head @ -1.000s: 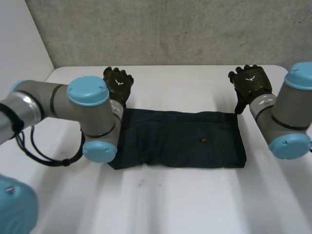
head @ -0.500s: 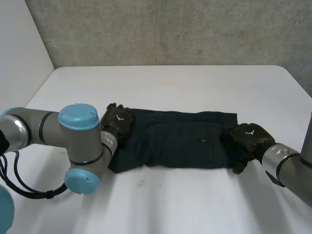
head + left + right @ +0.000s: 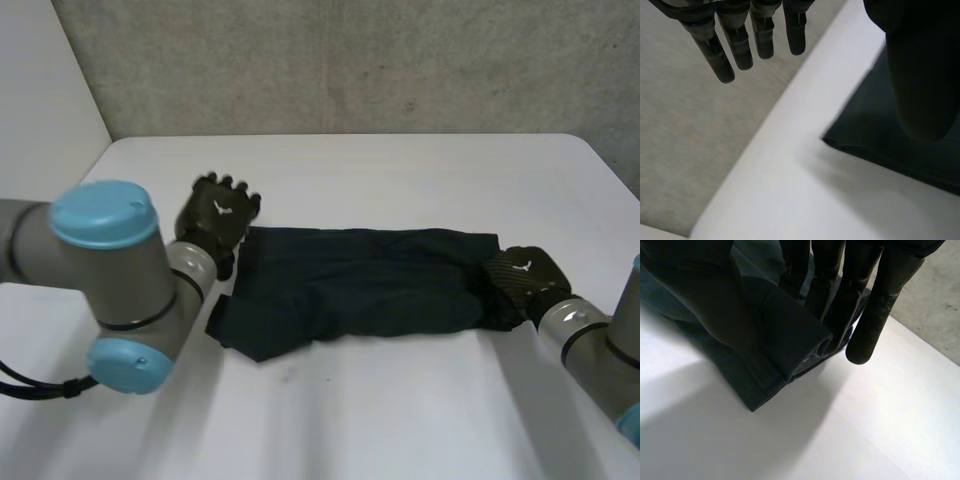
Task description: Fold the shorts.
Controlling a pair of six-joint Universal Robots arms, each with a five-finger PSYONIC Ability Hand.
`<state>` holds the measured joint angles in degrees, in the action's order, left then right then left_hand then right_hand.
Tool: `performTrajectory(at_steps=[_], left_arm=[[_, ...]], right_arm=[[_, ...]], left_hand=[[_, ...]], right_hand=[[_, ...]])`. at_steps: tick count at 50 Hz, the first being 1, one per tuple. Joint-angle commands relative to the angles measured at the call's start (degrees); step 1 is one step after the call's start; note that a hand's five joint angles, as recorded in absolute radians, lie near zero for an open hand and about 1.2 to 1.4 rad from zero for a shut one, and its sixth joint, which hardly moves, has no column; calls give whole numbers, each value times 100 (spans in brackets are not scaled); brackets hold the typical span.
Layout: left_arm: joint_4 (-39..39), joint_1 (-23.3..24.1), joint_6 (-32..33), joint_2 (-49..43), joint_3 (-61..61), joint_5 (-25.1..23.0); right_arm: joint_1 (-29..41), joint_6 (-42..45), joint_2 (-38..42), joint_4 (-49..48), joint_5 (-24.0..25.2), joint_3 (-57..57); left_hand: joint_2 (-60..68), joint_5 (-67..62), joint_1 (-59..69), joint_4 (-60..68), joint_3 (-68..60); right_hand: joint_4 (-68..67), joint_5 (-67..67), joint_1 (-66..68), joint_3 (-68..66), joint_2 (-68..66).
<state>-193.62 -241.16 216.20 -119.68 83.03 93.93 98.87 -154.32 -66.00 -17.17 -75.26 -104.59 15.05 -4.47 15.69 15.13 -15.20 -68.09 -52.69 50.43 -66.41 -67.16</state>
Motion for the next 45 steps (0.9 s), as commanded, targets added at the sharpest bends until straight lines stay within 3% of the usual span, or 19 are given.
performTrajectory(at_steps=[1, 9, 17, 21, 22, 26, 29, 30, 34, 39, 45], left_arm=[[8, -281, -359, 1227, 555, -24], [17, -756, -966, 2221, 1267, -595], [8, -959, -1247, 2441, 1540, -745], [-9, -968, -1344, 2441, 1532, -736], [-18, -976, -1370, 2432, 1523, -736], [-27, -985, -1511, 2397, 1444, -736], [-36, -994, -1686, 2380, 1365, -736], [-44, -994, -1730, 2362, 1339, -736], [-44, -985, -1889, 2222, 1154, -736], [8, -845, -1942, 1845, 681, -693], [228, -344, -2126, 1343, 205, -561]], right_arm=[[-245, 1060, -580, 960, 2, 299], [9, 2274, -686, 2051, -287, 1265], [2100, 2459, -134, 2078, -358, 2715], [3041, 2670, 552, 2069, 80, 3339], [3303, 2679, 849, 2086, 395, 3488], [3560, 2661, 1465, 2095, 1221, 3630], [3587, 2609, 1634, 2095, 1469, 3674], [3587, 2504, 1625, 2087, 1479, 3700], [3526, 1629, 1363, 2034, 1129, 3788], [3061, -253, 730, 1569, 697, 3718], [2445, -2152, 263, 1269, 591, 3691]], left_hand=[[-281, 224, -345, -290, 296], [-315, 258, -379, -324, 330], [-315, 258, -379, -324, 330], [-315, 258, -379, -324, 330], [-315, 258, -379, -324, 330], [-315, 258, -379, -324, 330], [-315, 258, -379, -324, 330], [-315, 258, -379, -324, 330], [-298, 241, -362, -307, 313], [-231, 174, -295, -240, 246], [-231, 173, -295, -240, 246]], right_hand=[[-1191, -1731, 2957, -1359, -1284], [-1191, -1731, 2957, -1359, -1284], [-1191, -1731, 2957, -1359, -1284], [-1191, -1731, 2957, -1359, -1284], [-1191, -1731, 2957, -1359, -1284], [-1191, -1731, 2957, -1359, -1284], [-1191, -1731, 2957, -1359, -1284], [-1030, -1570, 2797, -1198, -1124], [4456, 3916, -2689, 4288, 4362], [5431, 4890, -3664, 5263, 5337], [5809, 5269, -4043, 5641, 5716]])
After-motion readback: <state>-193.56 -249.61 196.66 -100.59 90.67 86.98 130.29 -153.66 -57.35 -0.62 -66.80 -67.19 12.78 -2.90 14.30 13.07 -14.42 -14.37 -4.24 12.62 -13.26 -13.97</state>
